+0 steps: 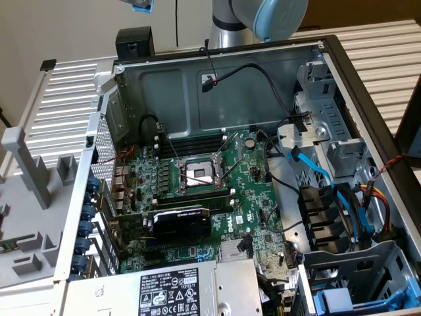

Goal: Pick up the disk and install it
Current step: 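Pick up the disk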

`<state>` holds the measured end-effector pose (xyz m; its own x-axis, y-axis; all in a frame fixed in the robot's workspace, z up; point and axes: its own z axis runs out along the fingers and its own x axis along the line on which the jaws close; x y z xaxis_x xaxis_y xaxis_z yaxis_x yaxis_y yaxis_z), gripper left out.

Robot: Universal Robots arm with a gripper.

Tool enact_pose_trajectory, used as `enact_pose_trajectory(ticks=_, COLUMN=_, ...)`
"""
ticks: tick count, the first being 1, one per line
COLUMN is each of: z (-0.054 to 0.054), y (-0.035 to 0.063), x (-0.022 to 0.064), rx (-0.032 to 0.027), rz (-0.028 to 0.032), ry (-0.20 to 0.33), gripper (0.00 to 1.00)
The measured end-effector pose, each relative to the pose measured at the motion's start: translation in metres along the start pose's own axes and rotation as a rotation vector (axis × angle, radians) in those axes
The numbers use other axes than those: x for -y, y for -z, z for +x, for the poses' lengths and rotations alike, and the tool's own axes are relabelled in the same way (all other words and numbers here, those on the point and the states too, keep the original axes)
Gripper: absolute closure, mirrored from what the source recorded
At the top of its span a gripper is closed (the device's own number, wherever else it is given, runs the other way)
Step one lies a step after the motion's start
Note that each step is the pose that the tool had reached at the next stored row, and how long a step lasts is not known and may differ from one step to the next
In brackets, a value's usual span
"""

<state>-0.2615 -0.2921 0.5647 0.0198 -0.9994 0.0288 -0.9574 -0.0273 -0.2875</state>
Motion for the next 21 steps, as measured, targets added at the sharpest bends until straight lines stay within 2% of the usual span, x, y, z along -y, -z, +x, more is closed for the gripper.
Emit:
enact_pose_trajectory(ticks=6, z=0.016, y=-0.0023, x=0.006, rx=0.0004, rz=0.0195, ry=-0.001, gripper=0.63)
enact_pose_trajectory(ticks=11, z=0.03, y=-0.0047, x=0.0127, rx=0.0031, rz=0.037, ry=-0.002, gripper=0.63)
enact_pose_trajectory(ticks=12, z=0.039, y=-0.0063, x=0.017, rx=0.0053, rz=0.0508, ry=-0.003, gripper=0.63)
enact_pose_trajectory(ticks=13, z=0.046, y=-0.0074, x=0.02, rx=0.0072, rz=0.0611, ry=-0.004, gripper=0.63)
enact_pose_trajectory(ticks=21, z=0.068, y=-0.0113, x=0.0308, rx=0.0129, rz=0.094, ry=-0.007, gripper=0.63)
